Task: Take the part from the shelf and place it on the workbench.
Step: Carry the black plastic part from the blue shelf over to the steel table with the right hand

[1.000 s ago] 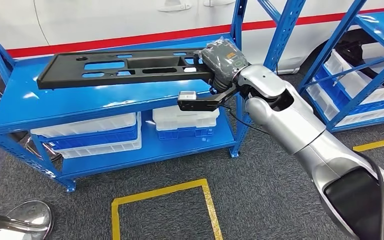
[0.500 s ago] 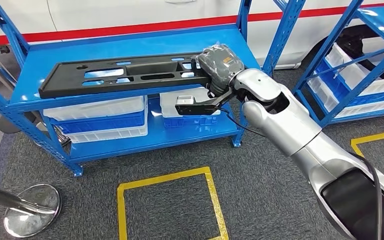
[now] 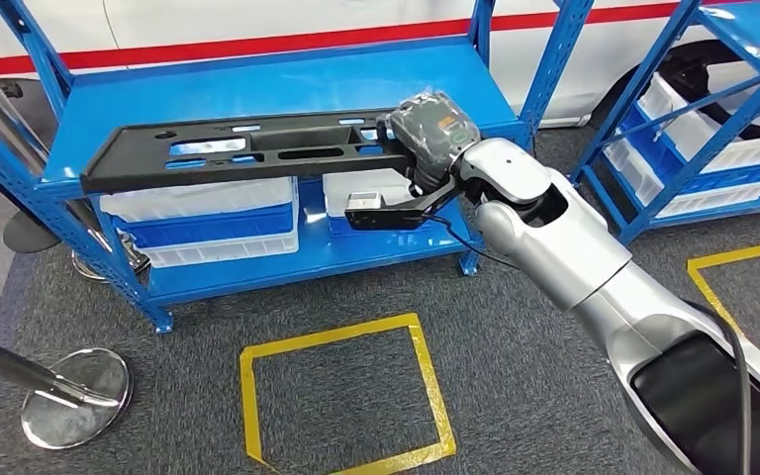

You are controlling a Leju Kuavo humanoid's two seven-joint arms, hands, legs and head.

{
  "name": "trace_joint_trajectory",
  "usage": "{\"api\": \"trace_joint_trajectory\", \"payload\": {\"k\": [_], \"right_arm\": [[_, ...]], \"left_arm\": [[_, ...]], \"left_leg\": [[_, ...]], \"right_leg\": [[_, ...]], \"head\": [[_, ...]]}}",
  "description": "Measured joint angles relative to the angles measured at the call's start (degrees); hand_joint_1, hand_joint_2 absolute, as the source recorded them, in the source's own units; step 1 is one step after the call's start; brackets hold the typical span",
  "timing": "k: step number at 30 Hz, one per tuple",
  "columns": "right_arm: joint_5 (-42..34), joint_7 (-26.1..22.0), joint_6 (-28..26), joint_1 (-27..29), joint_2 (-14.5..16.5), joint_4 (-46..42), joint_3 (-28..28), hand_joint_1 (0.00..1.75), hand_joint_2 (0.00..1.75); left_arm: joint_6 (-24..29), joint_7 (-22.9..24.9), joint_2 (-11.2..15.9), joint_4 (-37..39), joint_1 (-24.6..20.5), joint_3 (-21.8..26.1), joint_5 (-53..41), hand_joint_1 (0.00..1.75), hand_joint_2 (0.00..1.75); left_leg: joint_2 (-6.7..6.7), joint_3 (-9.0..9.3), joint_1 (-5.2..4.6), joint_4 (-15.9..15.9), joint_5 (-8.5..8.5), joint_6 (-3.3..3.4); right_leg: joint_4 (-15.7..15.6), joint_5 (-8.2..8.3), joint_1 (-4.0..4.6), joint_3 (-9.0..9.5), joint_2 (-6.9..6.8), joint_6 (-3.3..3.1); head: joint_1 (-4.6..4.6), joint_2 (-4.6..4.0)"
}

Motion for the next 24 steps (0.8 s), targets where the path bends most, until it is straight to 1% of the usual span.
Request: {"api": "trace_joint_trajectory", "payload": {"k": [1,2,3,4,5,6,7,8,9,10,11,12,13,14,15,16,17,18,19,20,21,22,23,24], "right_arm": [[0.01,-0.01,0.00,-0.03,0.08,0.11,0.04,1.75,1.75],[0.01,-0.01,-0.01,-0.06,0.18,0.20,0.09,1.75,1.75],[0.01,-0.01,-0.01,-0.08,0.30,0.27,0.15,1.75,1.75],[0.01,-0.02,-0.01,-0.08,0.39,0.33,0.20,1.75,1.75],[0.01,-0.02,-0.01,-0.03,0.43,0.39,0.25,1.75,1.75],[0.01,-0.02,0.00,0.04,0.44,0.46,0.30,1.75,1.75],[0.01,-0.02,0.01,0.11,0.44,0.52,0.35,1.75,1.75],[0.01,-0.02,0.01,0.17,0.44,0.56,0.39,1.75,1.75],[0.01,-0.01,0.00,0.18,0.47,0.57,0.42,1.75,1.75],[0.01,-0.01,-0.02,0.13,0.50,0.56,0.41,1.75,1.75],[0.01,-0.01,-0.04,0.09,0.57,0.55,0.38,1.75,1.75],[0.02,0.00,-0.07,0.08,0.62,0.56,0.36,1.75,1.75],[0.02,0.00,-0.09,0.13,0.65,0.61,0.34,1.75,1.75],[0.01,-0.01,-0.11,0.26,0.66,0.68,0.35,1.75,1.75],[-0.02,-0.01,-0.11,0.41,0.57,0.78,0.36,1.75,1.75],[-0.05,-0.01,-0.12,0.55,0.49,0.86,0.37,1.75,1.75],[-0.10,-0.01,-0.13,0.65,0.42,0.92,0.37,1.75,1.75],[-0.16,0.01,-0.13,0.71,0.34,0.96,0.36,1.75,1.75],[-0.23,0.04,-0.13,0.78,0.31,0.98,0.36,1.75,1.75],[-0.33,0.12,-0.13,0.87,0.28,0.99,0.35,1.75,1.75],[-0.43,0.24,-0.12,1.01,0.26,1.02,0.34,1.75,1.75],[-0.58,0.39,-0.11,1.15,0.25,1.04,0.34,1.75,1.75],[-0.75,0.53,-0.11,1.26,0.25,1.04,0.32,1.75,1.75],[-0.91,0.64,-0.10,1.29,0.26,1.04,0.26,1.75,1.75]], "left_arm": [[0.01,0.01,0.05,-0.01,-0.01,0.00,0.00,0.00,1.75],[0.01,0.02,0.10,-0.02,-0.01,-0.01,-0.01,0.00,1.75],[0.01,0.03,0.15,-0.03,-0.05,-0.01,-0.01,0.00,1.75],[0.02,0.04,0.19,-0.03,-0.04,-0.01,-0.02,0.00,1.75],[0.03,0.05,0.25,-0.03,-0.02,-0.01,-0.02,0.00,1.75],[0.04,0.05,0.33,-0.03,-0.01,0.00,-0.02,0.00,1.75],[0.05,0.05,0.42,-0.04,0.00,0.01,-0.02,0.00,1.75],[0.05,0.05,0.49,-0.04,-0.01,0.01,-0.02,0.00,1.75],[0.05,0.05,0.53,-0.05,-0.06,0.01,-0.02,0.00,1.75],[0.06,0.04,0.55,-0.07,-0.10,0.00,-0.02,0.00,1.75],[0.10,0.01,0.58,-0.08,-0.15,-0.01,-0.02,0.00,1.75],[0.16,-0.03,0.60,-0.10,-0.19,-0.01,-0.02,0.00,1.75],[0.23,-0.08,0.63,-0.11,-0.18,-0.01,0.01,0.00,1.75],[0.31,-0.13,0.65,-0.12,-0.17,-0.01,0.04,0.00,1.75],[0.34,-0.16,0.66,-0.12,-0.17,-0.01,0.08,0.00,1.75],[0.36,-0.18,0.66,-0.12,-0.18,-0.01,0.11,0.00,1.75],[0.36,-0.19,0.67,-0.13,-0.17,-0.01,0.14,0.00,1.75],[0.37,-0.19,0.68,-0.13,-0.18,-0.01,0.16,0.00,1.75],[0.38,-0.19,0.71,-0.14,-0.16,-0.01,0.17,0.00,1.75],[0.40,-0.19,0.75,-0.14,-0.12,-0.01,0.17,0.00,1.75],[0.42,-0.19,0.78,-0.14,-0.10,0.00,0.17,0.00,1.75],[0.44,-0.19,0.80,-0.14,-0.07,0.01,0.17,0.00,1.75],[0.45,-0.19,0.80,-0.14,-0.05,0.01,0.17,0.00,1.75],[0.47,-0.19,0.79,-0.14,-0.03,0.02,0.17,0.00,1.75]], "left_leg": [[-0.05,-0.39,-0.07,0.48,-1.04,-0.27],[-0.07,-1.01,-0.04,2.18,-3.20,-0.67],[-0.02,-1.80,0.23,5.01,-6.00,-1.14],[0.01,-2.63,0.56,8.65,-8.50,-1.65],[0.04,-3.26,0.95,12.24,-10.01,-2.19],[0.05,-3.38,1.32,14.71,-9.99,-2.75],[0.07,-2.83,1.70,15.70,-8.79,-3.36],[0.08,-1.37,2.13,14.79,-6.96,-4.02],[0.07,0.81,2.61,12.23,-5.83,-4.76],[0.02,3.33,2.77,8.71,-5.85,-5.23],[-0.02,5.39,2.87,5.54,-6.71,-5.11],[-0.07,6.60,2.82,3.30,-7.90,-4.62],[-0.11,7.00,2.60,2.19,-8.53,-3.75],[-0.05,6.60,2.64,2.01,-8.43,-2.76],[0.07,6.21,2.65,1.96,-7.96,-2.03],[0.20,5.81,2.66,1.88,-7.41,-1.36],[0.35,5.30,2.68,1.79,-6.78,-0.76],[0.46,4.78,2.62,1.79,-6.20,-0.34],[0.53,4.09,2.51,1.81,-5.63,-0.08],[0.58,3.39,2.38,1.84,-5.08,0.07],[0.70,2.79,2.24,1.87,-4.60,0.13],[0.87,2.24,2.10,1.89,-4.16,0.15],[1.06,1.79,1.98,1.90,-3.79,0.13],[1.35,1.49,1.89,1.91,-3.47,0.07]], "right_leg": [[-0.97,1.05,-0.30,-0.10,-0.18,0.19],[-1.86,2.01,-0.67,-0.34,-0.36,0.45],[-2.12,2.68,-0.90,-0.80,-0.51,0.82],[-2.01,3.18,-1.12,-1.57,-0.57,1.06],[-1.61,3.58,-1.37,-2.48,-0.66,1.46],[-1.01,3.90,-1.68,-3.49,-0.77,1.89],[-0.27,4.19,-2.06,-4.63,-0.87,2.31],[0.61,4.45,-2.49,-5.84,-0.95,2.73],[1.64,4.67,-2.82,-7.07,-1.01,3.15],[2.66,4.88,-3.00,-8.23,-0.98,3.57],[3.48,5.09,-3.03,-9.19,-0.94,3.98],[3.96,5.41,-2.90,-9.86,-0.90,4.41],[4.01,5.87,-2.82,-10.26,-0.84,4.82],[3.81,6.40,-2.84,-10.44,-0.81,5.22],[3.79,6.52,-2.93,-10.66,-0.72,5.58],[4.47,5.72,-3.09,-11.06,-0.63,5.86],[6.49,3.84,-3.18,-11.84,-0.54,6.09],[9.61,1.23,-3.22,-12.87,-0.44,6.24],[13.50,-1.51,-3.23,-13.96,-0.40,6.34],[17.10,-3.62,-3.22,-14.75,-0.35,6.37],[19.13,-4.68,-3.20,-14.73,-0.32,6.31],[19.20,-4.83,-3.15,-13.68,-0.32,6.15],[16.94,-4.10,-3.05,-11.45,-0.44,5.87],[12.98,-2.96,-2.84,-8.33,-0.95,5.45]], "head": [[-0.01,0.00],[-0.03,0.00],[-0.05,0.00],[-0.04,0.00],[-0.05,0.00],[-0.04,0.00],[-0.05,0.00],[-0.05,0.00],[-0.06,0.00],[-0.09,0.00],[-0.07,0.00],[-0.04,0.00],[0.00,0.00],[0.04,0.00],[0.04,0.00],[0.04,0.00],[0.04,0.00],[0.04,0.00],[0.05,0.00],[0.04,0.00],[0.04,0.00],[0.04,0.00],[0.03,0.00],[0.04,0.00]]}}
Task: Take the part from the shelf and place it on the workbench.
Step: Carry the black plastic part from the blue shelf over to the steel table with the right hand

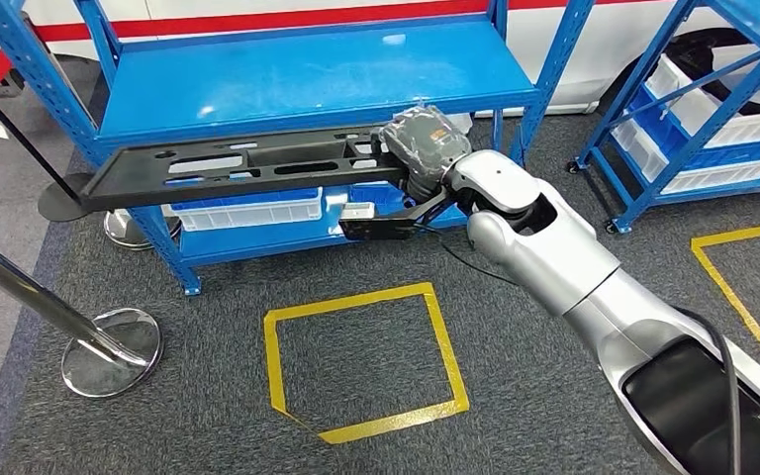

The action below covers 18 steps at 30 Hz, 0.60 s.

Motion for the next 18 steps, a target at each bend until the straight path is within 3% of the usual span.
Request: {"api": "trace_joint_trajectory", "payload": {"k": [2,3,5,7,9,11,12,13,15,17,18], "right_arm": [[-0.17,0.14,0.00,-0.13,0.21,-0.04,-0.21,1.75,1.75],[-0.17,0.16,0.00,-0.23,0.35,-0.04,-0.29,1.75,1.75],[-0.15,0.16,0.00,-0.31,0.55,-0.01,-0.35,1.75,1.75],[-0.11,0.16,0.01,-0.30,0.56,0.09,-0.38,1.75,1.75],[-0.08,0.21,0.02,-0.31,0.69,0.27,-0.38,1.75,1.75],[-0.07,0.24,0.03,-0.15,0.90,0.51,-0.37,1.75,1.75],[-0.07,0.23,0.04,0.01,0.97,0.66,-0.37,1.75,1.75],[-0.07,0.22,0.05,0.14,0.99,0.84,-0.37,1.75,1.75],[-0.05,0.21,0.08,0.26,0.99,1.18,-0.35,1.75,1.75],[-0.05,0.21,0.08,0.20,1.03,1.39,-0.35,1.75,1.75],[-0.05,0.21,0.08,0.16,1.07,1.45,-0.35,1.75,1.75]], "left_arm": [[0.04,0.04,-0.08,0.00,0.11,0.00,-0.01,0.00,1.75],[0.06,0.09,-0.11,-0.01,0.14,0.00,-0.02,0.00,1.75],[0.10,0.18,-0.15,-0.04,0.15,0.00,-0.02,0.00,1.75],[0.13,0.20,-0.10,-0.10,0.10,-0.01,-0.02,0.00,1.75],[0.15,0.26,-0.05,-0.16,0.12,-0.01,-0.04,0.00,1.75],[0.19,0.35,-0.04,-0.21,0.19,0.00,-0.09,0.00,1.75],[0.21,0.37,-0.02,-0.25,0.22,0.00,-0.11,0.00,1.75],[0.22,0.37,0.02,-0.29,0.23,0.00,-0.13,0.00,1.75],[0.22,0.40,0.07,-0.37,0.22,0.00,-0.17,0.00,1.75],[0.21,0.47,0.13,-0.42,0.25,-0.01,-0.20,0.00,1.75],[0.20,0.50,0.14,-0.43,0.27,-0.01,-0.20,0.00,1.75]], "left_leg": [[0.66,-0.33,-0.22,-0.04,0.52,-0.39],[1.15,-0.37,-0.28,-0.09,0.75,-0.67],[2.20,-0.25,-0.31,-0.40,1.22,-1.35],[2.03,-0.44,-0.26,0.01,0.61,-1.98],[0.58,-1.94,-0.21,3.94,-2.70,-2.28],[-0.37,-4.38,-0.22,11.00,-6.92,-2.35],[-0.51,-5.13,-0.22,13.66,-8.04,-2.38],[-0.59,-4.94,-0.23,14.39,-8.08,-2.38],[-1.28,-1.54,-0.21,9.58,-5.54,-2.22],[-3.60,2.33,-0.07,2.91,-3.78,-1.83],[-4.39,3.20,-0.07,1.18,-3.55,-1.63]], "right_leg": [[-7.49,1.33,0.78,4.98,-1.72,-0.80],[-9.41,1.59,1.15,6.00,-2.18,-1.10],[-10.12,2.12,1.48,5.80,-1.49,-1.53],[-10.92,3.19,1.11,5.69,-0.50,-2.06],[-11.61,4.34,0.75,5.24,0.39,-2.70],[-11.42,5.06,0.92,4.15,1.56,-3.07],[-11.18,5.33,0.99,3.60,2.24,-3.05],[-10.88,5.55,1.03,3.08,2.89,-2.99],[-10.06,5.81,1.01,2.13,4.17,-2.78],[-9.08,5.96,1.04,1.12,5.30,-2.46],[-8.75,6.12,1.01,0.69,5.79,-2.20]], "head": [[-0.01,0.00],[-0.01,0.00],[-0.01,0.00],[-0.02,0.00],[-0.07,0.00],[-0.09,-0.01],[-0.08,-0.01],[-0.08,-0.01],[-0.07,-0.01],[-0.06,0.00],[-0.05,0.00]]}}
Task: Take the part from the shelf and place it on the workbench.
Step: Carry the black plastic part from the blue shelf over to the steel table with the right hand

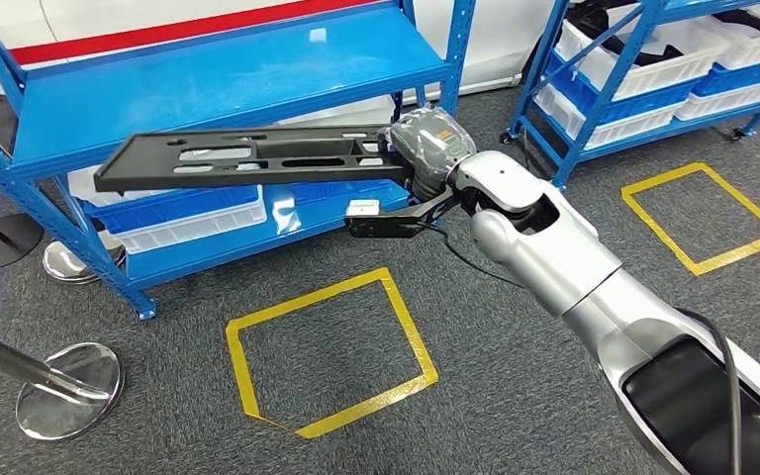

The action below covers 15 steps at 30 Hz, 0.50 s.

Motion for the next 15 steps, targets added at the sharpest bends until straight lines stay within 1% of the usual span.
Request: {"api": "trace_joint_trajectory", "payload": {"k": [1,2,3,4,5,6,7,8,9,10,11,12,13,14,15], "right_arm": [[0.00,0.00,-0.01,-0.01,0.04,0.06,-0.01,1.75,1.75],[0.00,0.00,0.00,-0.01,0.06,0.14,-0.01,1.75,1.75],[0.00,-0.02,0.00,0.02,0.04,0.21,-0.02,1.75,1.75],[0.00,-0.04,0.00,-0.01,-0.02,0.26,-0.03,1.75,1.75],[0.00,-0.07,0.00,-0.10,-0.07,0.32,-0.05,1.75,1.75],[0.00,-0.10,0.00,-0.17,-0.11,0.37,-0.07,1.75,1.75],[0.00,-0.11,0.01,-0.22,-0.12,0.40,-0.08,1.75,1.75],[0.00,-0.11,0.01,-0.17,-0.11,0.45,-0.08,1.75,1.75],[0.00,-0.11,0.01,-0.06,-0.11,0.50,-0.07,1.75,1.75],[0.00,-0.12,0.01,0.04,-0.10,0.56,-0.06,1.75,1.75],[0.00,-0.14,0.01,0.10,-0.10,0.62,-0.05,1.75,1.75],[0.00,-0.15,0.01,0.08,-0.10,0.65,-0.04,1.75,1.75],[0.00,-0.16,0.01,-0.01,-0.10,0.67,-0.05,1.75,1.75],[0.00,-0.16,0.00,-0.16,-0.08,0.67,-0.05,1.75,1.75],[0.00,-0.14,-0.01,-0.35,-0.05,0.66,-0.06,1.75,1.75]], "left_arm": [[-0.01,0.02,0.02,-0.01,-0.02,-0.01,0.00,0.00,1.75],[-0.01,0.03,0.02,-0.01,-0.08,-0.01,0.00,0.00,1.75],[-0.01,0.03,-0.09,-0.01,-0.13,-0.02,0.00,0.00,1.75],[-0.01,0.04,-0.14,-0.05,-0.16,-0.02,0.00,0.00,1.75],[-0.01,0.04,-0.19,-0.09,-0.14,-0.02,0.00,0.00,1.75],[-0.01,0.05,-0.24,-0.13,-0.08,-0.02,0.00,0.00,1.75],[-0.01,0.05,-0.17,-0.18,0.00,-0.01,0.00,0.00,1.75],[-0.01,0.05,-0.16,-0.19,0.07,-0.01,0.00,0.00,1.75],[-0.01,0.04,-0.15,-0.19,0.12,-0.01,0.00,0.00,1.75],[-0.01,0.04,-0.14,-0.20,0.15,-0.01,0.00,0.00,1.75],[-0.01,0.03,-0.14,-0.20,0.14,-0.01,0.00,0.00,1.75],[-0.03,0.02,-0.14,-0.20,0.11,-0.02,0.00,0.00,1.75],[-0.04,-0.01,-0.15,-0.20,0.08,-0.02,0.00,0.00,1.75],[-0.06,-0.04,-0.15,-0.20,0.06,-0.03,0.00,0.00,1.75],[-0.07,-0.08,-0.15,-0.21,0.02,-0.03,0.00,0.00,1.75]], "left_leg": [[-0.31,0.19,-0.05,-0.53,-0.14,0.21],[0.30,0.16,-0.12,-0.65,0.18,0.40],[1.01,0.16,0.01,-0.85,0.49,0.68],[1.73,0.19,0.18,-1.18,0.85,1.03],[2.51,0.18,0.37,-1.54,1.23,1.41],[3.27,0.10,0.52,-1.81,1.53,1.69],[3.98,-0.03,0.47,-1.92,1.72,1.86],[4.74,-0.19,0.45,-1.94,1.83,1.88],[5.48,-0.32,0.46,-1.93,1.89,1.81],[6.24,-0.40,0.49,-1.91,1.93,1.74],[6.95,-0.42,0.55,-1.91,1.96,1.67],[7.62,-0.39,0.61,-1.90,1.96,1.54],[8.24,-0.33,0.62,-1.91,1.95,1.34],[8.78,-0.30,0.53,-1.89,1.92,1.02],[9.32,-0.24,0.39,-1.91,1.91,0.61]], "right_leg": [[0.12,0.24,-0.05,-0.36,0.50,0.36],[0.09,0.56,-0.11,-0.57,1.09,0.78],[0.03,0.76,-0.15,-0.75,1.37,1.16],[0.35,0.46,-0.03,-1.01,0.85,1.53],[1.48,-0.47,0.04,-1.57,-0.24,1.87],[3.76,-2.09,-0.02,-2.55,-1.70,2.17],[6.98,-4.08,-0.17,-3.88,-3.14,2.51],[10.60,-5.86,-0.52,-5.32,-3.92,2.82],[13.45,-6.96,-0.85,-6.32,-4.35,3.09],[14.53,-7.06,-1.17,-6.44,-4.64,3.33],[13.50,-6.21,-1.44,-5.48,-4.94,3.51],[10.19,-4.57,-1.59,-3.37,-5.58,3.60],[6.14,-3.23,-1.55,-1.06,-6.92,3.60],[2.66,-2.22,-1.24,0.79,-8.26,3.35],[0.29,-1.72,-0.88,1.91,-9.21,2.97]], "head": [[-0.01,0.00],[-0.02,0.00],[-0.03,0.00],[0.02,0.00],[0.18,0.00],[0.33,-0.01],[0.50,-0.01],[0.60,-0.01],[0.61,-0.01],[0.62,0.00],[0.62,0.00],[0.63,-0.01],[0.63,-0.01],[0.63,-0.01],[0.63,-0.01]]}}
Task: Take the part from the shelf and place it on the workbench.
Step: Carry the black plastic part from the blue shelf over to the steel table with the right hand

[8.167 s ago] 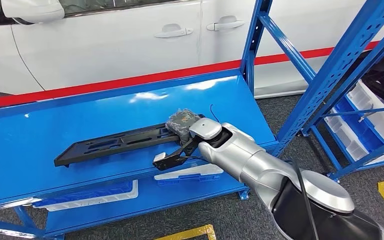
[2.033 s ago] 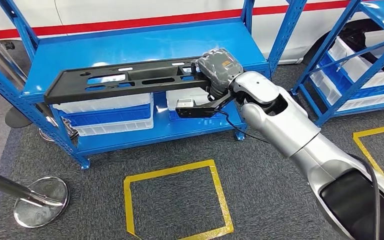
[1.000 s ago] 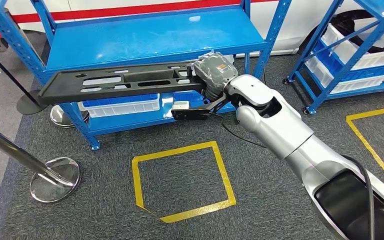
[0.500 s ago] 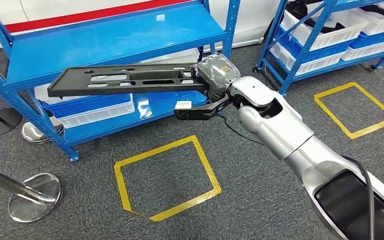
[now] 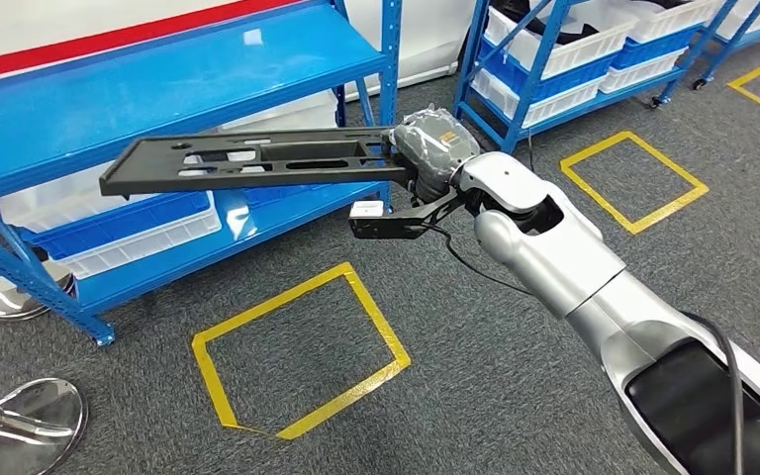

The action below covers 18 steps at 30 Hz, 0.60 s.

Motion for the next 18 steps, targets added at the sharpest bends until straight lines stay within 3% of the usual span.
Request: {"api": "trace_joint_trajectory", "payload": {"k": [1,3,4,6,8,9,10,11,12,14,16,17,18], "right_arm": [[0.00,0.04,0.00,-0.14,0.00,0.01,-0.01,1.75,1.75],[0.00,0.11,0.01,-0.30,-0.02,0.03,-0.03,1.75,1.75],[0.00,0.12,0.01,-0.35,-0.04,0.04,-0.04,1.75,1.75],[0.03,0.12,0.02,-0.51,0.05,0.07,-0.04,1.75,1.75],[0.06,0.13,0.04,-0.51,0.33,0.14,0.02,1.75,1.75],[0.07,0.13,0.06,-0.43,0.46,0.17,0.07,1.75,1.75],[0.09,0.13,0.08,-0.35,0.53,0.21,0.11,1.75,1.75],[0.14,0.13,0.13,-0.30,0.54,0.24,0.13,1.75,1.75],[0.22,0.13,0.20,-0.33,0.55,0.25,0.15,1.75,1.75],[0.46,0.18,0.46,-0.72,0.58,0.29,0.21,1.75,1.75],[0.69,0.31,0.90,-1.43,0.72,0.43,0.37,1.75,1.75],[0.79,0.39,1.15,-1.76,0.76,0.52,0.44,1.75,1.75],[0.85,0.44,1.36,-2.01,0.78,0.62,0.49,1.75,1.75]], "left_arm": [[-0.01,-0.05,0.00,-0.01,-0.04,0.00,0.00,0.00,1.75],[-0.02,-0.11,0.00,-0.02,-0.15,-0.01,0.00,0.00,1.75],[-0.02,-0.15,0.01,-0.02,-0.19,-0.01,0.00,0.00,1.75],[-0.10,-0.21,0.01,-0.02,-0.14,-0.02,0.01,0.00,1.75],[-0.19,-0.27,0.06,-0.02,0.03,-0.02,0.03,0.00,1.75],[-0.21,-0.29,0.11,-0.02,0.10,-0.02,0.04,0.00,1.75],[-0.24,-0.33,0.17,-0.02,0.16,-0.02,0.05,0.00,1.75],[-0.28,-0.38,0.23,-0.02,0.19,-0.02,0.05,0.00,1.75],[-0.34,-0.42,0.25,-0.02,0.22,-0.02,0.06,0.00,1.75],[-0.41,-0.52,0.39,-0.01,0.30,-0.02,0.08,0.00,1.75],[-0.42,-0.61,0.59,0.01,0.28,-0.02,0.10,0.00,1.75],[-0.40,-0.64,0.68,0.01,0.20,-0.02,0.10,0.00,1.75],[-0.39,-0.68,0.69,0.01,0.10,-0.02,0.11,0.00,1.75]], "left_leg": [[0.58,0.09,-0.18,-0.09,0.00,-0.41],[1.89,0.39,-0.33,-0.40,-0.04,-1.20],[1.69,0.47,-0.23,-0.28,-0.41,-1.54],[-1.14,-0.75,0.01,2.75,-2.85,-1.80],[-4.52,-3.97,-0.07,9.84,-6.63,-1.58],[-5.18,-5.61,-0.20,13.30,-7.83,-1.47],[-5.46,-6.55,-0.36,15.16,-7.96,-1.32],[-5.63,-6.60,-0.49,15.03,-7.00,-1.12],[-5.95,-5.59,-0.58,12.61,-5.02,-0.82],[-8.70,-2.59,-0.57,5.44,-1.32,-0.05],[-11.27,-0.92,-0.52,1.26,-0.28,0.30],[-11.48,-0.72,-0.56,0.83,-0.38,0.32],[-10.79,-0.52,-0.61,0.40,-0.33,0.35]], "right_leg": [[-0.85,-0.09,0.37,0.19,-0.37,-0.44],[-1.12,0.19,0.59,-0.02,1.03,-1.44],[-1.43,0.43,0.50,0.03,1.75,-1.91],[-2.07,1.01,0.30,0.13,3.19,-2.88],[-2.15,1.28,0.53,-0.09,4.71,-3.50],[-2.09,1.33,0.75,-0.19,5.61,-3.69],[-1.98,1.36,0.97,-0.25,6.52,-3.79],[-1.82,1.35,1.15,-0.27,7.46,-3.84],[-1.60,1.32,1.29,-0.28,8.37,-3.85],[-1.05,1.22,1.41,-0.57,10.03,-3.82],[-0.64,1.37,1.12,-1.34,11.54,-3.45],[-0.64,1.58,0.89,-1.71,12.31,-3.10],[-0.78,1.84,0.68,-1.91,13.14,-2.70]], "head": [[-0.01,0.01],[-0.03,0.01],[-0.04,0.01],[-0.05,0.01],[-0.05,0.01],[-0.06,0.01],[-0.06,0.01],[-0.06,0.01],[-0.06,0.01],[-0.03,0.01],[-0.02,0.01],[-0.04,0.01],[-0.05,0.01]]}}
